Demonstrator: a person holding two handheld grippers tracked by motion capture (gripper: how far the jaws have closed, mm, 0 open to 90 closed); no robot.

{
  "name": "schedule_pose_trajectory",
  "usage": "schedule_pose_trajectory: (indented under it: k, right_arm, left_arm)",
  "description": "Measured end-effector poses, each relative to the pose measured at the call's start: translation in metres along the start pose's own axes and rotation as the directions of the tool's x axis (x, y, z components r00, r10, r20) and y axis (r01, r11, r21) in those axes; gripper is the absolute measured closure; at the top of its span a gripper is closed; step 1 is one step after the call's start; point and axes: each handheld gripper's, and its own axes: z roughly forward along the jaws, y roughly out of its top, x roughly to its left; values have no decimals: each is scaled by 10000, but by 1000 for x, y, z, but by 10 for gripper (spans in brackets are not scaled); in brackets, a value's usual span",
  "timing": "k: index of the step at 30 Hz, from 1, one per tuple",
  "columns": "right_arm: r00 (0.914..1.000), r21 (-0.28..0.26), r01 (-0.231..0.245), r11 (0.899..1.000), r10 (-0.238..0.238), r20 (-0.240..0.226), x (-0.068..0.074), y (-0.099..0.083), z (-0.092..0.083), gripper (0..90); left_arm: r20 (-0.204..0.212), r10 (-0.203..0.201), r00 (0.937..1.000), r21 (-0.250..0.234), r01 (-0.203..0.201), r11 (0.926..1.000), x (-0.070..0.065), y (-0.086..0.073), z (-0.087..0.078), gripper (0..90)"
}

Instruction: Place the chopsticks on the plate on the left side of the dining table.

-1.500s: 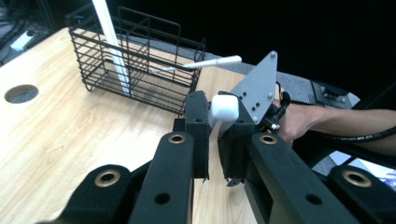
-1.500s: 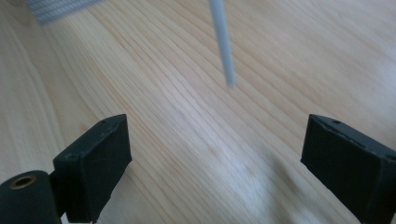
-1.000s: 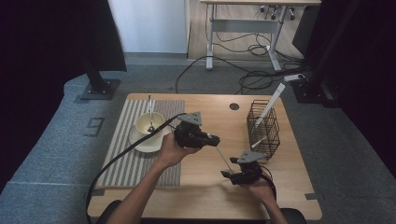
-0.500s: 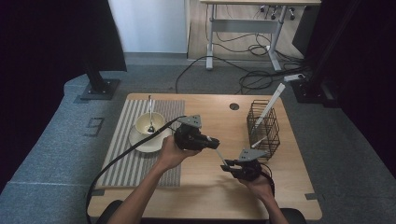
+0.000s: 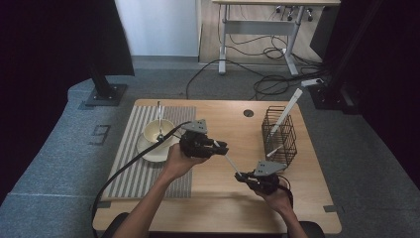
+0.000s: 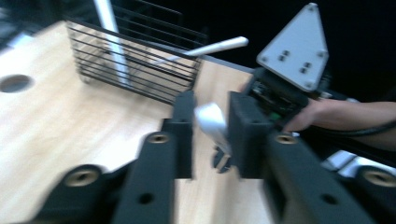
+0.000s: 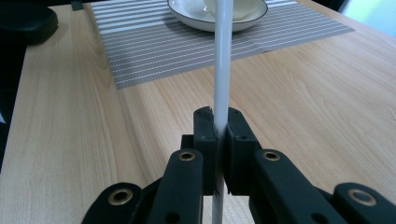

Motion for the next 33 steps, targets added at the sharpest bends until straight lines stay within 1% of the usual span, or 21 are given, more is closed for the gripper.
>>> schedule_pose_trajectory:
  k: [2,4,5,6,7,8,11,12,13,14,15,19,21,22,23,29,31,32,33]
  right_arm:
    - [10000,106,-1,9999,2,-47,0,-1,1,851]
    - [10000,260,-29,9997,30,-55,1,-2,2,850]
    - [9999,405,-66,9992,70,-103,1,-3,3,850]
    - [9999,468,-80,9989,86,-130,1,-3,3,850]
    - [9999,468,-80,9989,86,-130,1,-3,3,850]
    - [9998,522,-80,9986,89,-168,2,-3,4,850]
    - [9996,715,-26,9974,45,-264,3,-3,5,850]
    - [9997,808,38,9967,-18,-251,4,-3,5,850]
    - [9996,896,117,9959,-95,-249,5,-3,5,850]
    - [9996,950,143,9954,-121,-238,5,-3,4,850]
    - [9996,989,165,9950,-144,-224,6,-3,4,850]
    - [9996,1087,200,9939,-178,-210,6,-4,1,849]
    - [9996,1083,150,9940,-124,-246,6,-4,0,850]
    - [9996,1045,92,9945,-64,-270,6,-4,-2,850]
    - [9996,1045,92,9945,-64,-270,6,-4,-2,850]
    - [9988,1051,37,9944,13,-481,9,-3,-4,849]
    - [9981,1029,6,9947,58,-618,9,-3,-4,849]
    - [9979,1060,27,9944,42,-651,9,-2,-4,848]
    - [9978,1073,31,9942,41,-665,9,-2,-4,848]
  left_arm:
    - [-261,88,9996,-150,-92,9998,-1,0,-4,587]
    - [-573,125,9983,-309,-143,9994,-1,-2,-7,522]
    - [-714,124,9974,-381,-151,9992,-1,-3,-8,440]
    - [-1031,160,9945,-349,-196,9992,-1,-5,-9,394]
    - [-1031,160,9945,-349,-196,9992,-1,-5,-9,364]
    - [-1217,185,9924,-344,-228,9991,-1,-7,-9,364]
    - [-1783,242,9837,-259,-292,9992,-2,-13,-8,285]
    - [-1955,271,9803,-206,-318,9993,-1,-15,-8,272]
    - [-2056,265,9783,-174,-307,9994,-1,-17,-8,257]
    - [-2189,262,9754,-138,-299,9995,-1,-19,-7,247]
    - [-2241,236,9743,-139,-274,9995,0,-21,-7,239]
    - [-2341,54,9722,-172,-97,9998,3,-32,-7,233]
    - [-2463,16,9692,-115,-46,9999,4,-39,-7,231]
    - [-2561,-43,9666,-55,30,10000,4,-46,-7,231]
    - [-2561,-43,9666,-55,30,10000,4,-46,-7,232]
    - [-2661,-320,9634,85,355,9993,7,-66,-8,232]
    - [-2700,-416,9620,83,455,9989,7,-73,-8,232]
    - [-2673,-527,9622,77,568,9984,8,-78,-8,232]
    - [-2675,-550,9620,94,597,9982,9,-81,-8,232]
